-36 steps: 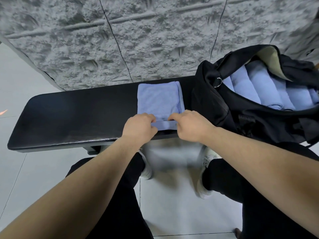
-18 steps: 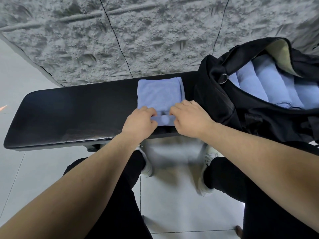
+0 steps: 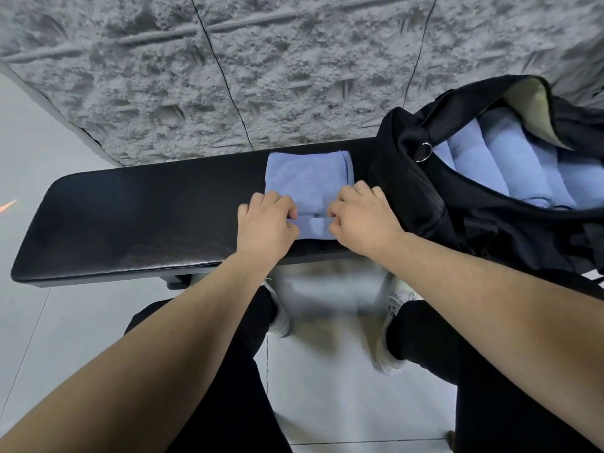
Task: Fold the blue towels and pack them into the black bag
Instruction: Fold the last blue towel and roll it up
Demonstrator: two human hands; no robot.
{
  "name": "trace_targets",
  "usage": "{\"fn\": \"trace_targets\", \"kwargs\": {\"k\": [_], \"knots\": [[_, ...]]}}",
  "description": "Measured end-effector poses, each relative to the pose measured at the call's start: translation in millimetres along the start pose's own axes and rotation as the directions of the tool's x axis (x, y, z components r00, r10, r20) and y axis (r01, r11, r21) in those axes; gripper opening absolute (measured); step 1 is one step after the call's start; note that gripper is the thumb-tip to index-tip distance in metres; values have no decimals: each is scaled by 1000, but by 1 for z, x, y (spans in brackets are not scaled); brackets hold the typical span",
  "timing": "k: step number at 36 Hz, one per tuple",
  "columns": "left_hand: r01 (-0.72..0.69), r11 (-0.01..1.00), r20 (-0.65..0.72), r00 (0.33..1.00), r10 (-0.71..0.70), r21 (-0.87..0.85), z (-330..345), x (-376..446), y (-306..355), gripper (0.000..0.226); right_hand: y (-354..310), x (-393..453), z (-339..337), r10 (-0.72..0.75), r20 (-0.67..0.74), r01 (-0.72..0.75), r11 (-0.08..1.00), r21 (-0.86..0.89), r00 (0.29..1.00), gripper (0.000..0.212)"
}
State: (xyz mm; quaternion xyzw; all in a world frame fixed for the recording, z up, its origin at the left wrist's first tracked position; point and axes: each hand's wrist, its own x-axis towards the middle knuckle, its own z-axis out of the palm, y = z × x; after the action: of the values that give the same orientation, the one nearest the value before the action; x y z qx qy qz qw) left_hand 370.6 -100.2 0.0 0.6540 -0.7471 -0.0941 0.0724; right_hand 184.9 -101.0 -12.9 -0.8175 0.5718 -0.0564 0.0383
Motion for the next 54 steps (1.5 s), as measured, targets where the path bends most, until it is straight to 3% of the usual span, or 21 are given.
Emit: {"fn": "trace_targets", "kwargs": {"k": [8, 11, 15, 17, 20, 22, 29, 35, 42, 44, 54], "knots": [[-47, 998, -80, 996, 44, -38, -1, 1, 2, 18, -4, 7, 0, -108, -115, 116, 991, 65, 988, 35], [-62, 998, -91, 994, 60, -24, 0, 3, 2, 20, -4, 6, 0, -145, -80, 152, 985, 87, 986, 36], [-82, 997, -66, 995, 80, -16, 1, 1, 0, 21, -5, 6, -1, -190, -38, 193, 979, 63, 981, 33], [-118, 993, -47, 992, 119, 7, 1, -2, 0, 23, -3, 4, 4, -223, -73, 226, 974, 30, 972, 33], [-157, 987, -6, 988, 157, 15, -1, -9, -2, 31, -2, -3, 9, -250, -150, 258, 966, 35, 957, 10], [-171, 985, 15, 985, 170, 33, -2, -10, -4, 35, -3, -6, 10, -253, -187, 260, 966, 9, 949, 19], [-159, 984, 18, 987, 158, 79, 1, -4, 0, 39, -2, -9, 12, -233, -146, 213, 967, -140, 961, 24], [-115, 993, 31, 993, 114, 26, -3, -8, 5, 34, -5, -9, 9, -160, -126, 159, 987, -15, 979, 25], [-84, 996, 112, 990, 88, -39, -6, -15, 6, 23, -8, -18, 1, -143, 7, 142, 988, 57, 990, 51], [-79, 995, 121, 989, 85, -53, -6, -15, 6, 13, -7, -19, 2, -115, 23, 114, 992, 57, 993, 41], [-25, 982, 138, 989, 52, -188, -5, -8, 3, 18, -9, -12, 1, -35, 18, 34, 997, 71, 999, 8]]}}
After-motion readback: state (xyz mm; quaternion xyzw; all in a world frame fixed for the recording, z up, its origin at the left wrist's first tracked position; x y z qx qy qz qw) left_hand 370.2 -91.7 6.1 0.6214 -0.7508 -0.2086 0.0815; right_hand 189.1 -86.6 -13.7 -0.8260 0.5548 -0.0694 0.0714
